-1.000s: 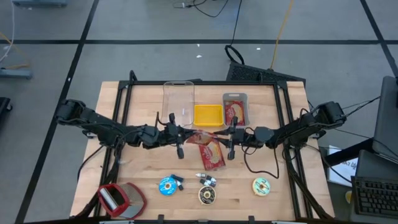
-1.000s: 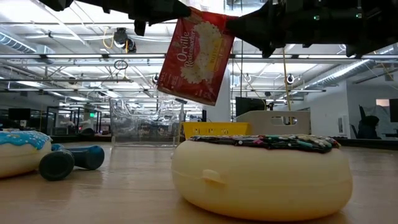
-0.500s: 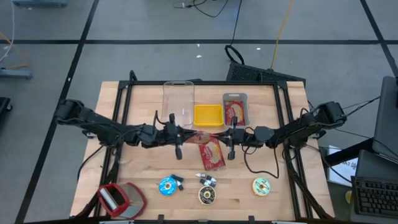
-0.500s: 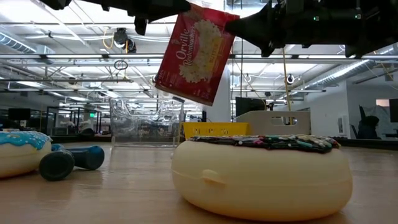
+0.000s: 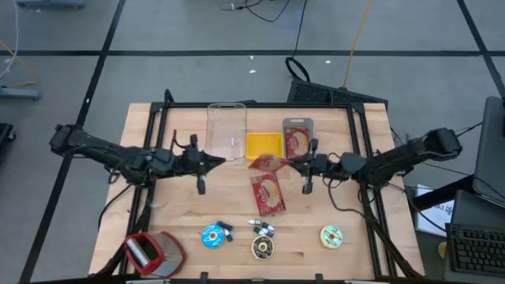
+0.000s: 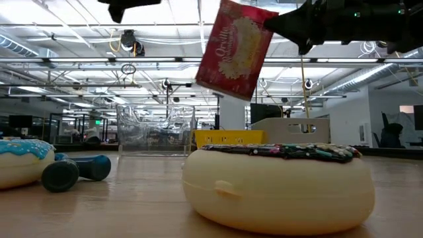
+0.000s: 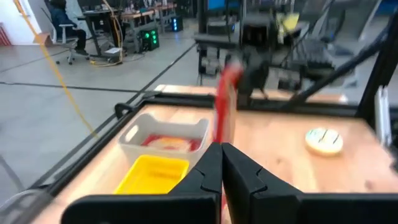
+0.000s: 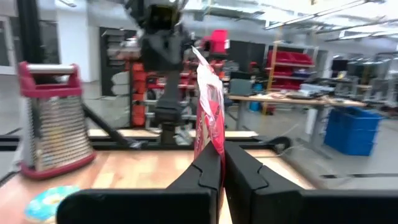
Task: Pick & Place Food Item
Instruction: Put the left red popcorn bag into the gray bin
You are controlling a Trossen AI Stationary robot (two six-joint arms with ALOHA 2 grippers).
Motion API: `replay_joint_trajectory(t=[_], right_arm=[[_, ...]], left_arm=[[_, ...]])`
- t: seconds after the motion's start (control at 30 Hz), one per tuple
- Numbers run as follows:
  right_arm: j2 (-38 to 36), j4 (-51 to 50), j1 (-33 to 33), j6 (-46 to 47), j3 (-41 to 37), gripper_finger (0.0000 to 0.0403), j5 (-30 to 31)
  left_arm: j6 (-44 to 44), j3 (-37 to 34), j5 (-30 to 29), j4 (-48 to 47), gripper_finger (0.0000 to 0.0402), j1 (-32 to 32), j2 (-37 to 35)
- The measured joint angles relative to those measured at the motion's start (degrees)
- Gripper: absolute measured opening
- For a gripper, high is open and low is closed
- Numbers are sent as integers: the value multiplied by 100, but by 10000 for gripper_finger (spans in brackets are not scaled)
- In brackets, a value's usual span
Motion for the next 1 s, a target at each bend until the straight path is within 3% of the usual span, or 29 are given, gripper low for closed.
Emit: replay_joint_trajectory(t=[0.17,0.37,0.73,1.0], right_arm=[[-997,-1492,-701,29,-3,0,-39],[-1829,-2825,-1913,280,-13,0,-1064],[-2202,-3367,-3994,710,-13,0,-3521],[-2506,-3559,-4811,428,-13,0,-3911]], left_arm=[[77,0,-6,-366,20,0,-355],[92,4,-10,-348,22,0,-420],[77,4,-8,-342,5,0,-403],[77,4,-8,-342,27,0,-401]])
